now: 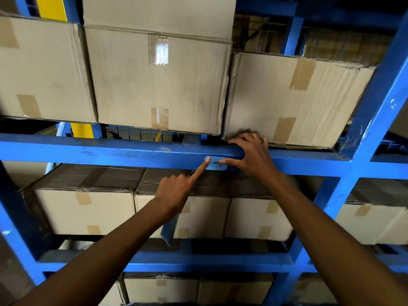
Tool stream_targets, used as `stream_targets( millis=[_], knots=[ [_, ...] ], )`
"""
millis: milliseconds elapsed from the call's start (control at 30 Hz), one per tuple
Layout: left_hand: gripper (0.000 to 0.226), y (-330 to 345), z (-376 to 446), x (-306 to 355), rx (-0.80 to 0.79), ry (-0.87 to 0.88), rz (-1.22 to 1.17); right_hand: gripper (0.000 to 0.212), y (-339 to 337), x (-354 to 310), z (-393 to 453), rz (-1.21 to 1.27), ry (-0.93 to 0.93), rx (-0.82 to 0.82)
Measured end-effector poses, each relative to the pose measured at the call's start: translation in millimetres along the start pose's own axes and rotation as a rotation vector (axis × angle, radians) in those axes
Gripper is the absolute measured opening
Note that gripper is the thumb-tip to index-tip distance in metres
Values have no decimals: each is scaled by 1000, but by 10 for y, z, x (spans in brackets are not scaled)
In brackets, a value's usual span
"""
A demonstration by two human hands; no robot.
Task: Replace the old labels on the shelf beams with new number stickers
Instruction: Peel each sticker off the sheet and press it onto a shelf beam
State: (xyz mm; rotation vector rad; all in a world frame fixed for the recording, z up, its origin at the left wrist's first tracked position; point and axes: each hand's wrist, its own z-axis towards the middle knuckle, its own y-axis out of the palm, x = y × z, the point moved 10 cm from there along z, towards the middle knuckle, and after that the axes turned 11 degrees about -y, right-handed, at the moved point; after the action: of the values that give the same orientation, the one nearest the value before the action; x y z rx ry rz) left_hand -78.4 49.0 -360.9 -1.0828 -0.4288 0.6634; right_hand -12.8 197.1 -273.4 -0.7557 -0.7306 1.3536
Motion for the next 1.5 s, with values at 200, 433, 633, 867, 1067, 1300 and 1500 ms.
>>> stream_targets(
  millis=[200, 433, 633, 867, 1067, 1300, 1500],
  knots=[
    [117, -18, 10, -69, 1, 15, 11, 68, 67, 131, -25, 51, -9, -34],
    [112, 64, -68, -97, -1, 20, -5, 69, 107, 16, -50, 56, -7, 26],
    [112, -46, -45, -115, 22, 29, 15, 69, 27, -48, 13, 40, -40, 0],
    [108, 134, -91, -12, -69, 80, 48, 91, 177, -76, -39, -180, -52, -88],
    [110, 187, -55, -10, -2, 49, 134, 84, 204, -88, -6, -202, -102, -44],
    [110, 151, -98, -9, 16, 43, 118, 62, 101, 6, -19, 1, -67, -34],
    [117, 192, -19, -34, -11, 48, 105, 52, 97, 51, 51, 120, -76, -77]
  ],
)
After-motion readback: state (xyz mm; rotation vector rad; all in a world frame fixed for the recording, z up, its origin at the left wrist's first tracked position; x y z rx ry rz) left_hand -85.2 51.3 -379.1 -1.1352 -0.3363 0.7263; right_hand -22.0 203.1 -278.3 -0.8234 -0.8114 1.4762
